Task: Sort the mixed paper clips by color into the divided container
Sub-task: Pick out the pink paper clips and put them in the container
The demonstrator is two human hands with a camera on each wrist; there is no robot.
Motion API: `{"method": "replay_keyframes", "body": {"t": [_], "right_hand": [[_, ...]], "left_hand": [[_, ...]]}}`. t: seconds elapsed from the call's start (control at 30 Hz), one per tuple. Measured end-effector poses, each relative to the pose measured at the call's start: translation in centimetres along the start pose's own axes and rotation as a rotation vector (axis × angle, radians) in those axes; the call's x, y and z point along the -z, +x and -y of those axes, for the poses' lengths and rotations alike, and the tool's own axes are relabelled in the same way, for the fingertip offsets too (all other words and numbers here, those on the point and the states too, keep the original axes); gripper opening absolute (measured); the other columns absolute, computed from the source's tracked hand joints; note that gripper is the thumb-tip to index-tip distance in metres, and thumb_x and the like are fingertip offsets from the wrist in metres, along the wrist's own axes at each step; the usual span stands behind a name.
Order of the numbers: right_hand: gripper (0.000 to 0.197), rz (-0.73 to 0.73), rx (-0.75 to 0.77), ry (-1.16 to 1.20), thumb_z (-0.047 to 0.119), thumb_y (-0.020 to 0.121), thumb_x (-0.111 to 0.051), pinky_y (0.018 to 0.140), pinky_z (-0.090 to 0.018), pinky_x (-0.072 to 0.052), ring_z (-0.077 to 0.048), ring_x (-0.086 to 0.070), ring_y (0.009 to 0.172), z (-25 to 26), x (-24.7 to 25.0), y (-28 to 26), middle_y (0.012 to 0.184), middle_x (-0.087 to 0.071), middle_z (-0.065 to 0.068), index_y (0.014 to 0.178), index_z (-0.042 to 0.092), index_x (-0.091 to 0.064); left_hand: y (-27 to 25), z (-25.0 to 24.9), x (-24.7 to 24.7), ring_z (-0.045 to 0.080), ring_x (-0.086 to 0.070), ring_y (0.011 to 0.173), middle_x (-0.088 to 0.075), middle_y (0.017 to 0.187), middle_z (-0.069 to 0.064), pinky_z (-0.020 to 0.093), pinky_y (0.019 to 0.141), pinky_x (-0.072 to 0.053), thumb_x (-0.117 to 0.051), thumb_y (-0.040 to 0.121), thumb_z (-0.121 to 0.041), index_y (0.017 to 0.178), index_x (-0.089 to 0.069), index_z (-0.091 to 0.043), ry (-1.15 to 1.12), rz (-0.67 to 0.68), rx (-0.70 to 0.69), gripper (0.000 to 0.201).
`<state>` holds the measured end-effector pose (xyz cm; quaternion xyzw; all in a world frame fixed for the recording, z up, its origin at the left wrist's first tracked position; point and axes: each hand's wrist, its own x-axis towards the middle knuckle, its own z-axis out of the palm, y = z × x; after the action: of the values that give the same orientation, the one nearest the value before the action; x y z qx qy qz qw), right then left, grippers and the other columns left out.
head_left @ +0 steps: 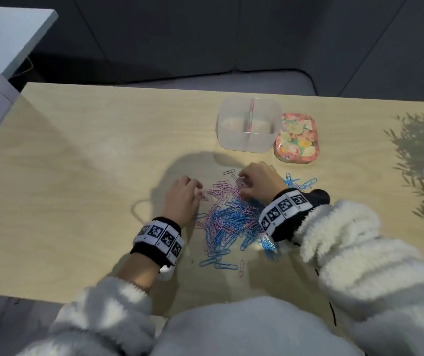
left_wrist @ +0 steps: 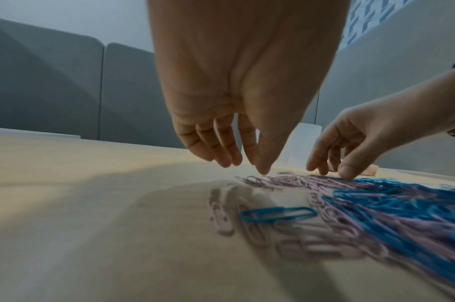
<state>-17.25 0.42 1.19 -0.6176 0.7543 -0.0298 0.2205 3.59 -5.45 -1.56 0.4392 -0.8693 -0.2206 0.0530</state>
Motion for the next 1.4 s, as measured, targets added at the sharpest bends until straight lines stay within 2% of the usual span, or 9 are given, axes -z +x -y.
{"method": "replay_keyframes", "body": {"t": [0.1,0.17,0.3,0.43,0.67,0.93,1.17,1.27,1.4], "right_hand": [[0.013,-0.006,0.035,0.028,0.018,0.085,-0.061,0.094,-0.039,-0.043,-0.025,-0.056,0.100,1.5,-1.2,0.6,0.103,-0.063,-0.006,0.097,0.013,-0.065],[0.015,0.005,0.061,0.089,0.013,0.087,-0.058,0.092,-0.038,-0.044,-0.026,-0.057,0.101,2.1,-1.6,0.9,0.105,-0.063,-0.008,0.100,0.011,-0.066],[0.032,-0.070,0.036,0.234,0.020,0.087,-0.060,0.095,-0.036,-0.042,-0.026,-0.052,0.110,1.1,-0.8,1.9,0.118,-0.058,-0.011,0.117,0.008,-0.059],[0.066,0.110,0.097,-0.013,0.043,0.067,-0.076,0.095,-0.039,-0.042,-0.027,-0.042,0.112,0.8,-0.6,2.5,0.121,-0.047,-0.010,0.117,0.007,-0.053],[0.024,0.017,0.086,0.109,0.010,0.083,-0.059,0.091,-0.046,-0.044,-0.032,-0.051,0.106,1.6,-2.3,1.6,0.112,-0.050,-0.015,0.106,0.005,-0.063],[0.017,0.027,0.078,0.056,0.008,0.086,-0.057,0.085,-0.035,-0.042,-0.031,-0.057,0.101,1.3,-1.5,1.4,0.106,-0.063,-0.015,0.100,0.002,-0.064],[0.008,-0.155,-0.030,0.473,0.011,0.088,-0.060,0.082,-0.026,-0.048,-0.010,-0.057,0.074,1.7,5.2,3.0,0.081,-0.063,0.001,0.084,0.005,-0.065],[0.009,-0.329,-0.130,0.568,0.008,0.084,-0.064,0.083,-0.030,-0.050,-0.015,-0.057,0.077,1.7,8.2,5.8,0.085,-0.065,-0.007,0.087,0.001,-0.068],[0.010,-0.336,-0.268,0.625,0.006,0.080,-0.068,0.073,-0.030,-0.050,-0.019,-0.058,0.073,1.5,9.5,8.8,0.081,-0.063,-0.010,0.086,-0.001,-0.070]], "left_hand": [[2.0,-1.1,-0.4,0.025,-0.052,0.102,-0.055,0.111,0.009,0.038,0.094,-0.046,-0.053,0.089,-0.017,0.107,-0.057,-0.010,-0.034,0.069,0.056,0.020],[2.8,-2.1,-0.9,0.024,-0.053,0.099,-0.056,0.107,0.008,0.037,0.092,-0.048,-0.052,0.089,-0.016,0.102,-0.059,-0.009,-0.050,0.110,0.039,0.016],[2.9,-2.7,-1.3,0.024,-0.052,0.102,-0.053,0.112,0.010,0.034,0.091,-0.046,-0.051,0.091,-0.021,0.110,-0.056,-0.008,-0.110,0.043,0.033,0.024],[2.5,-3.0,-1.5,0.022,-0.044,0.106,-0.046,0.114,0.008,0.032,0.093,-0.042,-0.069,0.075,-0.040,0.117,-0.050,-0.008,-0.086,0.074,0.123,0.056],[3.5,-3.8,-1.4,0.029,-0.051,0.099,-0.053,0.106,0.013,0.036,0.083,-0.043,-0.062,0.080,-0.018,0.105,-0.059,-0.007,-0.017,0.128,0.030,0.027],[3.9,-2.7,-0.8,0.023,-0.050,0.091,-0.056,0.098,0.007,0.033,0.080,-0.043,-0.065,0.080,-0.028,0.093,-0.057,-0.010,0.001,0.209,-0.003,0.024],[3.7,-2.1,-0.4,0.020,-0.049,0.087,-0.052,0.092,0.003,0.028,0.076,-0.039,-0.065,0.081,-0.022,0.090,-0.059,-0.010,-0.196,0.233,0.092,0.016],[3.9,-2.3,0.0,0.017,-0.049,0.086,-0.055,0.094,0.004,0.026,0.077,-0.040,-0.063,0.084,-0.019,0.091,-0.061,-0.007,-0.249,0.193,0.090,0.015],[5.0,-3.2,1.7,0.017,-0.055,0.078,-0.060,0.089,0.006,0.025,0.072,-0.049,-0.064,0.083,-0.012,0.090,-0.061,-0.005,-0.446,0.142,0.110,0.011]]}}
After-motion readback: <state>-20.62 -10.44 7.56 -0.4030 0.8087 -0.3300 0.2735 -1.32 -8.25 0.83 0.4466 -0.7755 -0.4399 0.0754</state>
